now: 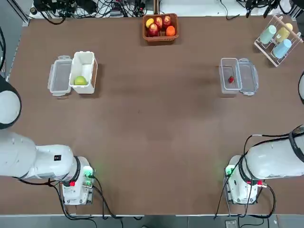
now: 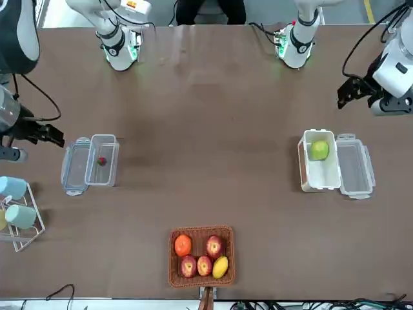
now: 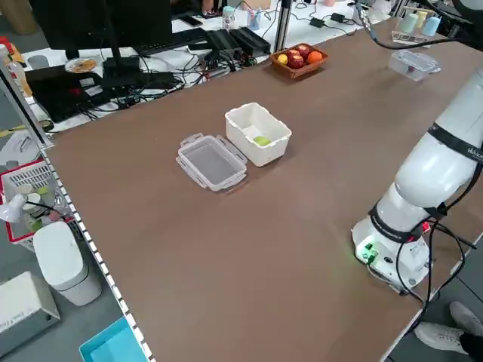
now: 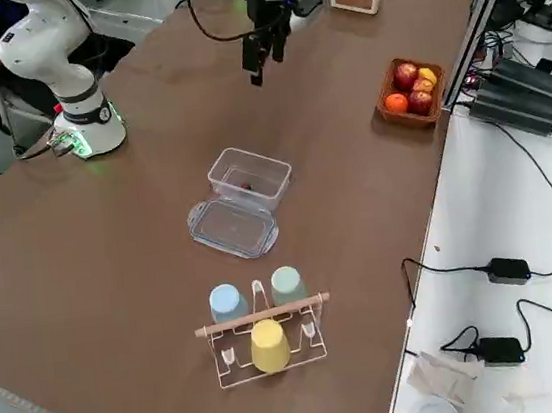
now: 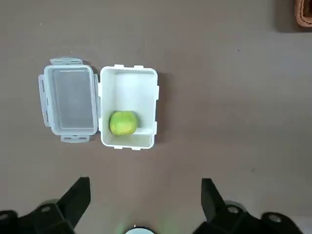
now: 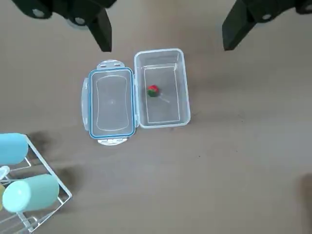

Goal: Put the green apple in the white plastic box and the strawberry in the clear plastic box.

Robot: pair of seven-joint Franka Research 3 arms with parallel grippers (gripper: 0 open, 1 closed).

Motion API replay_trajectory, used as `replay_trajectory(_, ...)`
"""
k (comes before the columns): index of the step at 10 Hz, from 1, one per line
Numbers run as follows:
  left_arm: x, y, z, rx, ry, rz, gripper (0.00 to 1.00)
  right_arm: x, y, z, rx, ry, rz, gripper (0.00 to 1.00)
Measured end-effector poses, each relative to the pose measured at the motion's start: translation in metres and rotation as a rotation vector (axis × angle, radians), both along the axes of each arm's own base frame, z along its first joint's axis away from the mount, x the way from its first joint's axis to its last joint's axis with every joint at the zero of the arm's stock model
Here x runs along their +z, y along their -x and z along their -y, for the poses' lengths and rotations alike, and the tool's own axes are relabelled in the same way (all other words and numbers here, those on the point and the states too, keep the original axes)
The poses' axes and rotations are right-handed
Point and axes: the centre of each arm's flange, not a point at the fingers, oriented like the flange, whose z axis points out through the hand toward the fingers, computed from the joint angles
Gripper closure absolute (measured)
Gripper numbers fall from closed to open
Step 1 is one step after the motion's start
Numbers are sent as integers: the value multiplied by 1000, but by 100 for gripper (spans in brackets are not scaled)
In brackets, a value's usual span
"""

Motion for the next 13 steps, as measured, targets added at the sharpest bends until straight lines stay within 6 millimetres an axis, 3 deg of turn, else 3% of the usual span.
replay_trajectory(5,1,0,1,-1,0,2,0,12,6,-8,9,-1,13,0)
replay_trajectory(13,3,1,4,-5,1,8,0,13,7,-11,13,-3,13,0)
